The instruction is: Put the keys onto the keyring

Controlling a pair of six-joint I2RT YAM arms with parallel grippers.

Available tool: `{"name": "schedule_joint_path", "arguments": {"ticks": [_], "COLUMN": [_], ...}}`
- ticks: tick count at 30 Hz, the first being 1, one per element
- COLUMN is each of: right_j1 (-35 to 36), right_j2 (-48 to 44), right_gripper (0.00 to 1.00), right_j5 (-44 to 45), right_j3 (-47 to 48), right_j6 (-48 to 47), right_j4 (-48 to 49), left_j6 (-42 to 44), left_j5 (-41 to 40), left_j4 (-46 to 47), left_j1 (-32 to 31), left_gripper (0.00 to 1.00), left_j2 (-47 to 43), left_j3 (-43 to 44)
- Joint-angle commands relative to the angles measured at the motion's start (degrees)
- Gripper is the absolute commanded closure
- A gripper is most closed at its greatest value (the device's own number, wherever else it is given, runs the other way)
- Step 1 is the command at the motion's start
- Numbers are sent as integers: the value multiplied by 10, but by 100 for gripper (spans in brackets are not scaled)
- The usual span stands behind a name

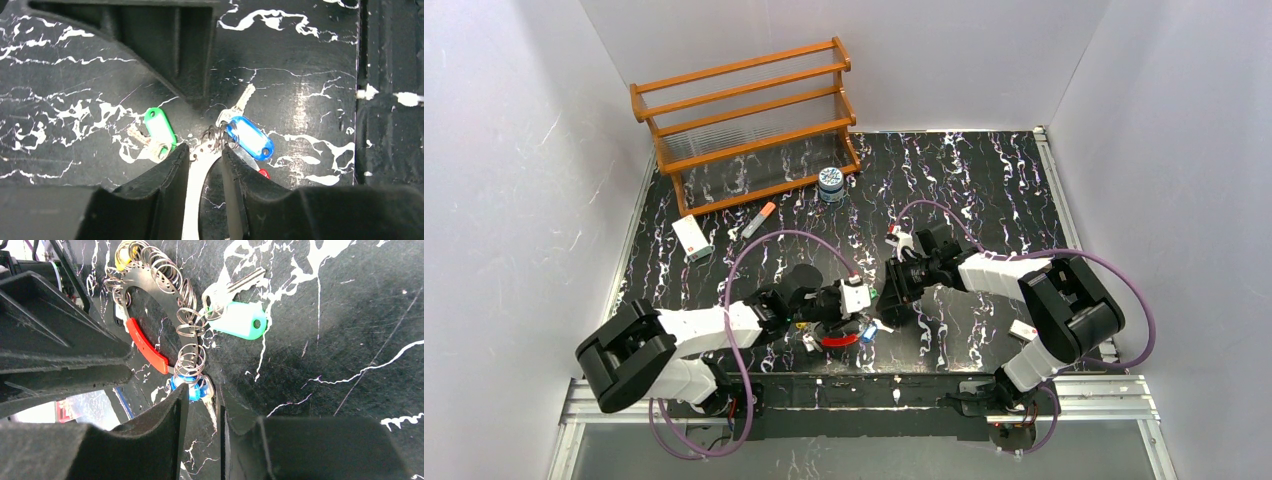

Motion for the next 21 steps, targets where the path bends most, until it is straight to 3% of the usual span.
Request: {"name": "schedule_joint_path", "arguments": {"ticks": [1, 21], "right_j1": [-1, -2], "right_j2": [-16, -15], "right_gripper": [65, 65], "right_j5": [-3, -10], "right_j3": [11, 12], "right_j6": [-4, -4], "right_j4": [-3, -3], "left_j6": [76, 136], "left_j5": [26, -74], "left_j4": [30, 37], "left_j1": [-14, -42], "left_gripper": [72, 74], "left_j2": [12, 88], "left_j3": [-12, -4]}}
